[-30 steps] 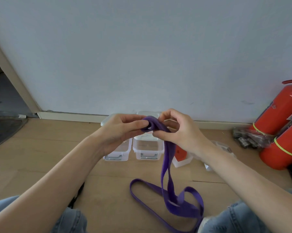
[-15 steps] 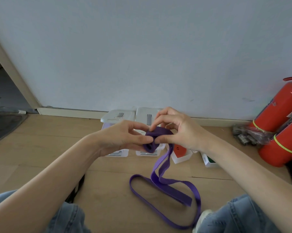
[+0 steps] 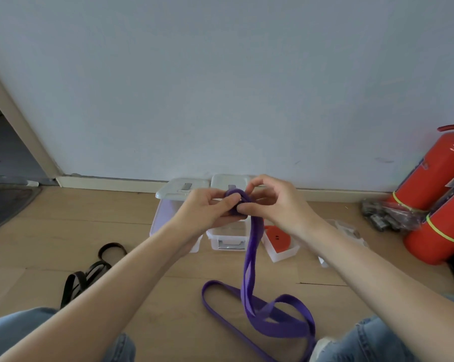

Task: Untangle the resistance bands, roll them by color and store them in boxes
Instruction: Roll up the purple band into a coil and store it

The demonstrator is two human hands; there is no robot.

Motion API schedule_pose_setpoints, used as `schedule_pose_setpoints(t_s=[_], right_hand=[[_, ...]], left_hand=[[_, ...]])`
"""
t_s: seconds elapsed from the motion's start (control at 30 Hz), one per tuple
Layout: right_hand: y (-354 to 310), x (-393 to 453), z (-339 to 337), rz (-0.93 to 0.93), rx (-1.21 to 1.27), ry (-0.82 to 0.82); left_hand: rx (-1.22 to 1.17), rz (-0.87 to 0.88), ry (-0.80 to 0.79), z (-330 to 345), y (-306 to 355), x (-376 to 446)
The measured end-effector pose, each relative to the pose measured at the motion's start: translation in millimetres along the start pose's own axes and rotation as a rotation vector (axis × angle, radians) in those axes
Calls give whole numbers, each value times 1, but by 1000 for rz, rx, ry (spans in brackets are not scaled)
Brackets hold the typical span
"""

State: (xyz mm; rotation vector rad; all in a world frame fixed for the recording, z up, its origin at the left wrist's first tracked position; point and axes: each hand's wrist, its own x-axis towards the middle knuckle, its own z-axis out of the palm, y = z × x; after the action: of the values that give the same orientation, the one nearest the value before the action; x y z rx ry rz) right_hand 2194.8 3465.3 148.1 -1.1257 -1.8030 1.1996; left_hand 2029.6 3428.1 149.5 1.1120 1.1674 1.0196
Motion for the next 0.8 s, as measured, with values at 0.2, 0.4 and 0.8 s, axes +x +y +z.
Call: schedule_pose_setpoints(t_s=[0.2, 0.4, 0.8], right_hand=[[-4, -8, 1, -252, -666, -150], [-10, -5, -10, -139, -283, -63], [-15, -9, 15, -106, 316, 259]], left_hand=[[715, 72, -57, -9, -3, 0], [597, 147, -43, -12, 8, -3], [-230, 189, -26, -4, 9, -4]])
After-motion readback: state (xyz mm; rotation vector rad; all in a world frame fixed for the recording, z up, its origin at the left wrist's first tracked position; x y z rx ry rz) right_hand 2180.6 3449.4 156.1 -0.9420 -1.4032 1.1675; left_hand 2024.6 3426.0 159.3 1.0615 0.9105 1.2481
